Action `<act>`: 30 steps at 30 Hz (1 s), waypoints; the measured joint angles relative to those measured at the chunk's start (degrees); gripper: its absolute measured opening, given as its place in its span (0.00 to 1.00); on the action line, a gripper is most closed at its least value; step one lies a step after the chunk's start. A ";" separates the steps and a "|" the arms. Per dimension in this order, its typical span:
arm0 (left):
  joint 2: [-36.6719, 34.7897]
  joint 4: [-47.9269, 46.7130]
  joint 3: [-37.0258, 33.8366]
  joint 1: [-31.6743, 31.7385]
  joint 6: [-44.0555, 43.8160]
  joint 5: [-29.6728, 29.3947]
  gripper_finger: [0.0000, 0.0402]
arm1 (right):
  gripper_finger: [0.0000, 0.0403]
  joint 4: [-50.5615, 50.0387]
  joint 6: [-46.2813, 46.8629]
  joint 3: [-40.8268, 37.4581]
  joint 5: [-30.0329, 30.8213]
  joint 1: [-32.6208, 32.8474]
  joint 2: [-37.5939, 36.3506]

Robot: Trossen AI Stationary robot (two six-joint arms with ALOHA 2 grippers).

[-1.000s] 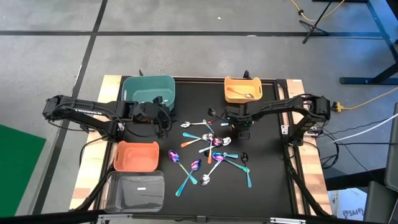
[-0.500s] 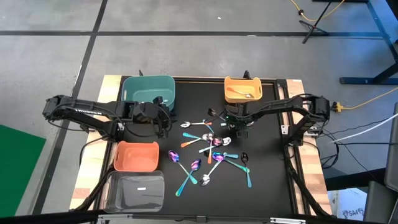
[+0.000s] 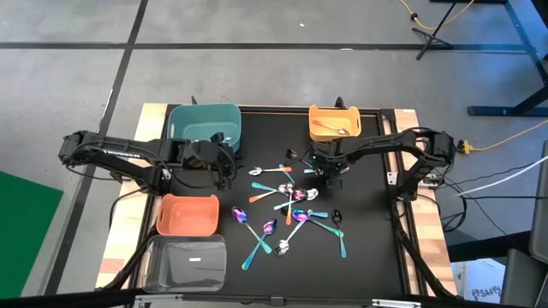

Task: Sort silverware by color (type)
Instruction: Put the blue spoon into the blue bin

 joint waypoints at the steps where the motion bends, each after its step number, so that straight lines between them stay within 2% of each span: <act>1: 0.00 0.00 0.00 0.00 0.00 0.00 0.29 | 0.05 0.01 0.02 0.00 -0.27 0.00 0.00; 4: 0.00 0.00 0.00 0.00 0.00 0.00 0.29 | 0.01 0.00 0.04 0.00 -0.47 -0.02 0.00; 8: 0.00 0.00 0.00 0.00 0.00 0.00 0.29 | 0.04 0.00 0.10 0.00 -0.55 -0.02 0.00; 12: 0.00 0.00 0.00 0.00 0.00 0.00 0.29 | 0.01 -0.34 0.16 0.12 -0.43 -0.02 -0.20; 18: 0.00 0.00 0.00 0.00 0.00 0.00 0.29 | 0.01 -2.44 3.18 3.68 -0.41 -0.04 0.02; 27: 0.00 0.00 0.00 0.00 -2.95 0.00 0.29 | 0.00 -3.10 11.51 11.12 -0.45 0.00 0.00; 30: 0.00 0.00 0.00 0.00 -3.05 -0.01 0.29 | 0.00 0.54 16.09 13.05 -0.45 0.01 -0.11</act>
